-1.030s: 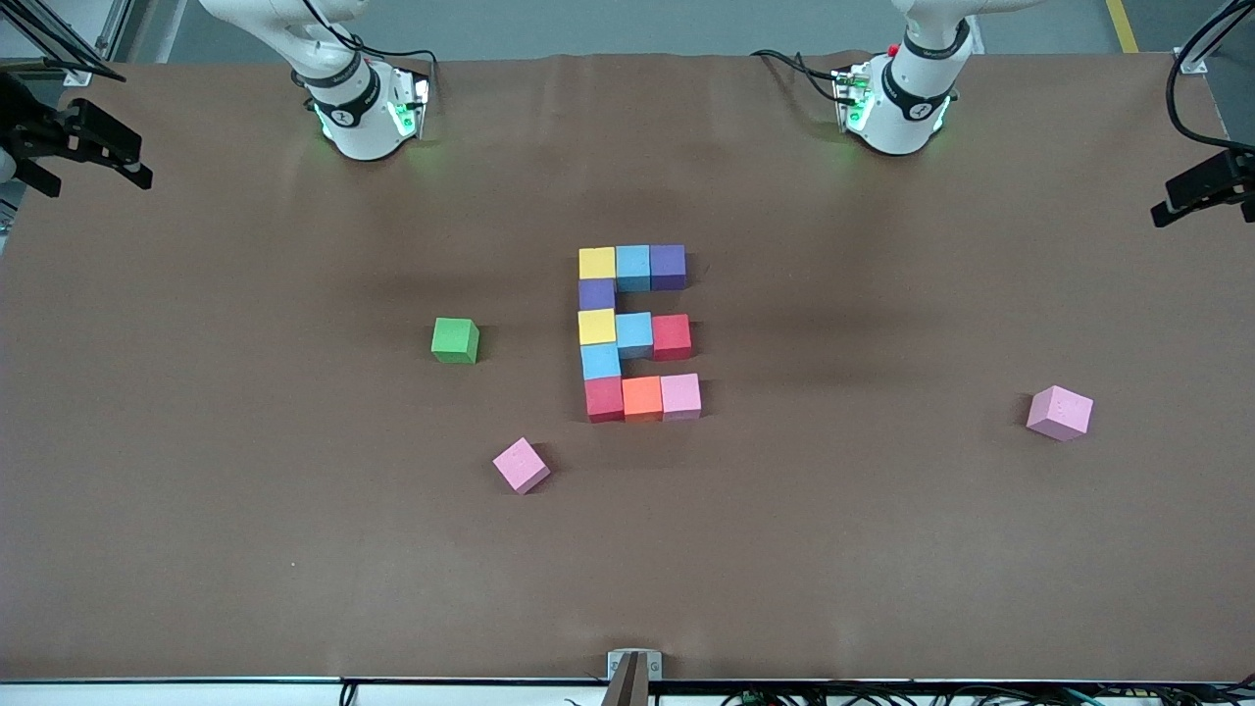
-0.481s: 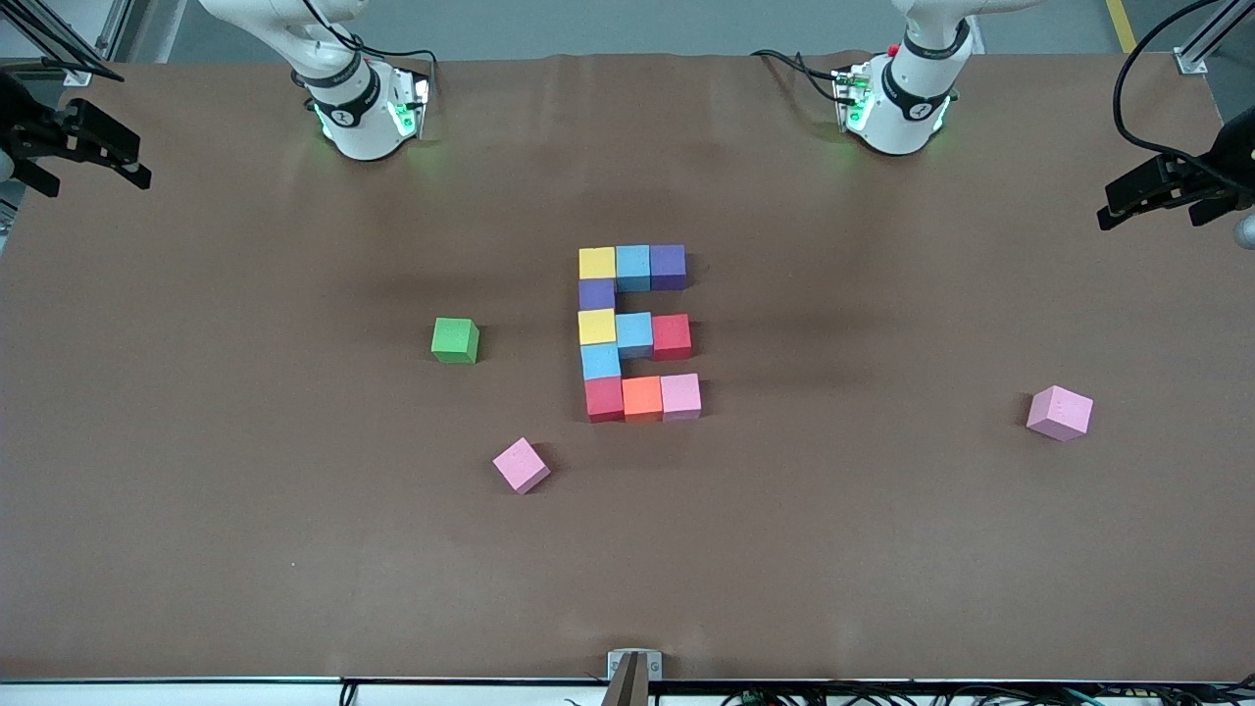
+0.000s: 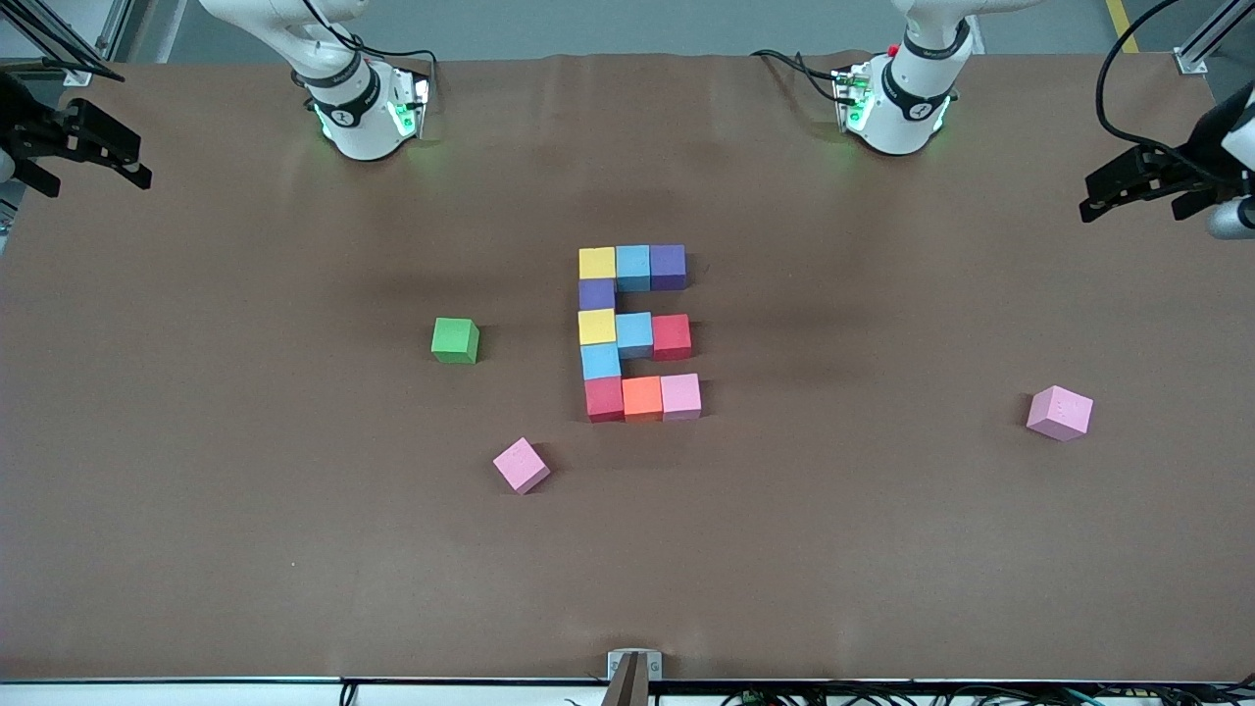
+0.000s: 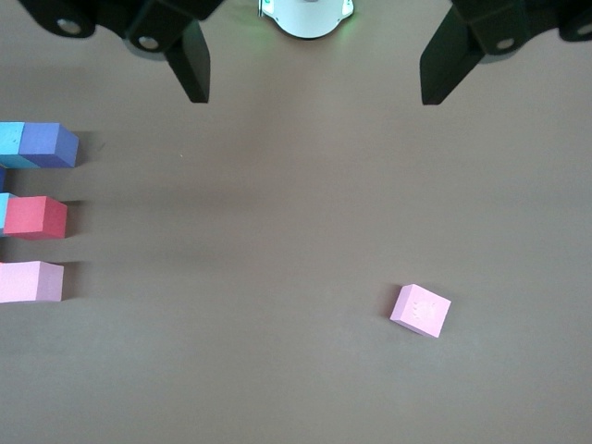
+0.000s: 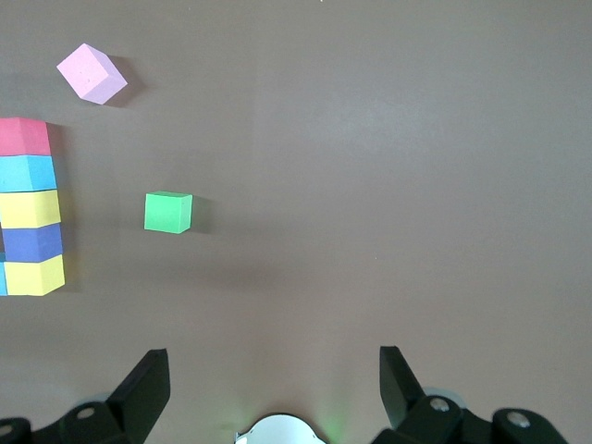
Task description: Arrange 11 blocks into digit 3
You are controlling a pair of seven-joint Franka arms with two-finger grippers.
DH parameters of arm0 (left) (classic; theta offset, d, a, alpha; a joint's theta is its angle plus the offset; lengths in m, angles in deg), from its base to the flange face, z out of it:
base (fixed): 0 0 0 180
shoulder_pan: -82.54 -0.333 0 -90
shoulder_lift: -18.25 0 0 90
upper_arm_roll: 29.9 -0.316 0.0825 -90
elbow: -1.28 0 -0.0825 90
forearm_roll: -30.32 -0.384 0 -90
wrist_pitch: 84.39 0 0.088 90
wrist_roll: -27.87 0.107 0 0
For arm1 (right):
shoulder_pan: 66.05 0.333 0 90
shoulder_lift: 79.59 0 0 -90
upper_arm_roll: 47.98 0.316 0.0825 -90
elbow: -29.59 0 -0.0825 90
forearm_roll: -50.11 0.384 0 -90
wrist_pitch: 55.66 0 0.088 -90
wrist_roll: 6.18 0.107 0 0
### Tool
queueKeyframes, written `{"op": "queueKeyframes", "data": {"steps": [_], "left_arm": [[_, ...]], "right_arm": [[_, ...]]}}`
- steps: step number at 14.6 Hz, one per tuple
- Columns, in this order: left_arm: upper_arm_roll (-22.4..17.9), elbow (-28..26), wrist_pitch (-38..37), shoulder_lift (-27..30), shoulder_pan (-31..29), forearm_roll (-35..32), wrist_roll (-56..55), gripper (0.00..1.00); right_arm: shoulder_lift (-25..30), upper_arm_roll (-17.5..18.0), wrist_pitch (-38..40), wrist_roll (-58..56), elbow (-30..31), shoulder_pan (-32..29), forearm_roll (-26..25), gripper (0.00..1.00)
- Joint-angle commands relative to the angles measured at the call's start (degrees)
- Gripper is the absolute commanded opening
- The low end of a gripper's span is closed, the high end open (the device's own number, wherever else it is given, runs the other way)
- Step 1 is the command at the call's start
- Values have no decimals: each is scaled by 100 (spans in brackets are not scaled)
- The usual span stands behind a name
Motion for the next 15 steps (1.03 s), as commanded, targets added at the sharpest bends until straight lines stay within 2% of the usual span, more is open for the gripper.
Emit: {"op": "queueKeyframes", "data": {"steps": [1,4,15], "left_arm": [[70,-185,23,236,-19,-107,-83,100],[211,-281,41,324,77,-431,-382,100],[158,8,6,96,42,-362,-241,100]], "right_arm": [[146,-1,-13,-65,135,-5,-9,100],[146,-1,-22,-65,135,-5,-9,100],[146,8,-4,-30,135,-5,-9,100]]}}
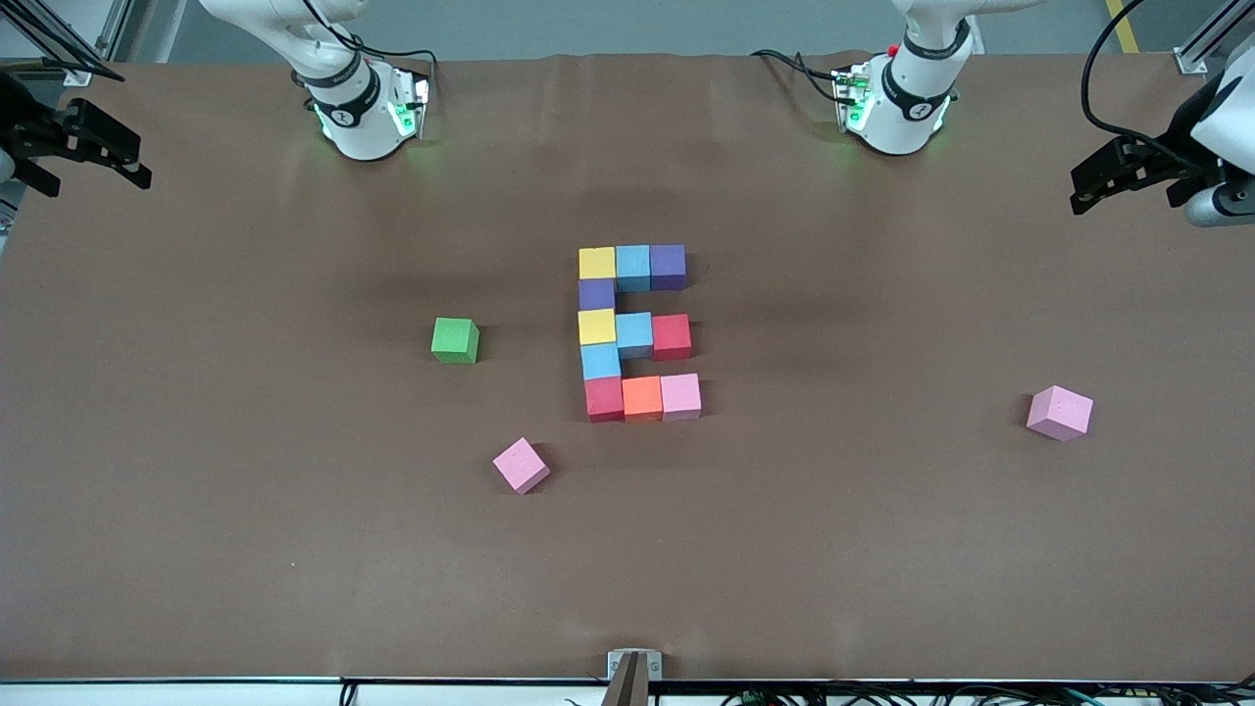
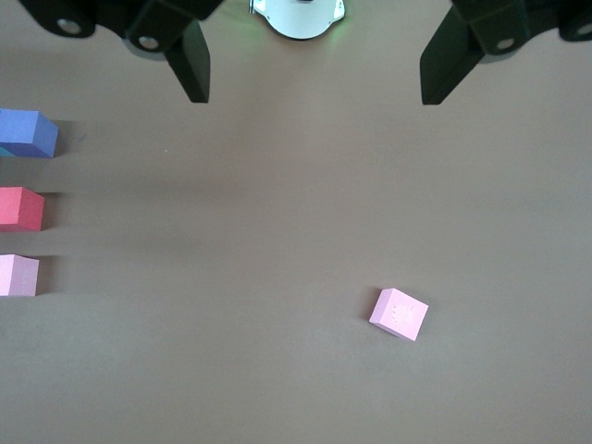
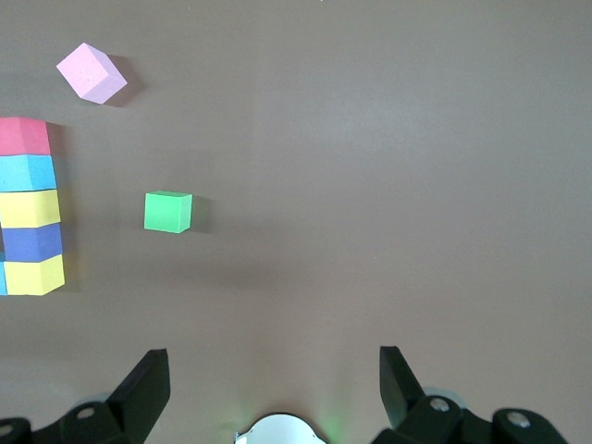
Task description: Arrange 11 blocks into digit 3
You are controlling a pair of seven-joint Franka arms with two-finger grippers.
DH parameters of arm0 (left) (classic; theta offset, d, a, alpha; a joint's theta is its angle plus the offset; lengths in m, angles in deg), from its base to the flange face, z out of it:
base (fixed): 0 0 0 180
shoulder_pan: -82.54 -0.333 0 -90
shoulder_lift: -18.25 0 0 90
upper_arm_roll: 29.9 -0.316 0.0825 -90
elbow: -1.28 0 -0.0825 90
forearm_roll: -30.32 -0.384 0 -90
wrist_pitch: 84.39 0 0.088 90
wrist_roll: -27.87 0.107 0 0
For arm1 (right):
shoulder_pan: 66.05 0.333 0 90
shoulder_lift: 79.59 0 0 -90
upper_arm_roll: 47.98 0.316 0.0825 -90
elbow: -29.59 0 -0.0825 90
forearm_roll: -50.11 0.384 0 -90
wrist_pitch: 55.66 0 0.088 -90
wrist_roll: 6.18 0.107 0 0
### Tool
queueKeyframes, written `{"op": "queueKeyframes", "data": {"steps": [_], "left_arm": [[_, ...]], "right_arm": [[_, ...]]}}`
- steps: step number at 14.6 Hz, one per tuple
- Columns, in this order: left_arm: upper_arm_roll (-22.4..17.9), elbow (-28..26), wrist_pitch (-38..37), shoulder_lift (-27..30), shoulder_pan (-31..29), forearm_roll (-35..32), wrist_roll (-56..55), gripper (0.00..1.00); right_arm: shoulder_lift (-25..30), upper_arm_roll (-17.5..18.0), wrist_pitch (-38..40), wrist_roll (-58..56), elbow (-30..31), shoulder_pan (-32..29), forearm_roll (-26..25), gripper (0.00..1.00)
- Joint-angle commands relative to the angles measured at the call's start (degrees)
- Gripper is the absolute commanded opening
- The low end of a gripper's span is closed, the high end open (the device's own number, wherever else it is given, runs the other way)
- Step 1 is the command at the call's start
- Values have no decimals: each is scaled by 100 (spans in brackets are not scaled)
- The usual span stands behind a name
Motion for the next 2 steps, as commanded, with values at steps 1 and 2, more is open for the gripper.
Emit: {"op": "queueKeyframes", "data": {"steps": [1,2], "left_arm": [[12,117,-5,-49,-1,-28,70,100],[12,108,-13,-49,-9,-28,97,100]], "right_arm": [[138,9,-10,-29,135,-5,-7,100],[146,9,-10,-29,135,-5,-7,100]]}}
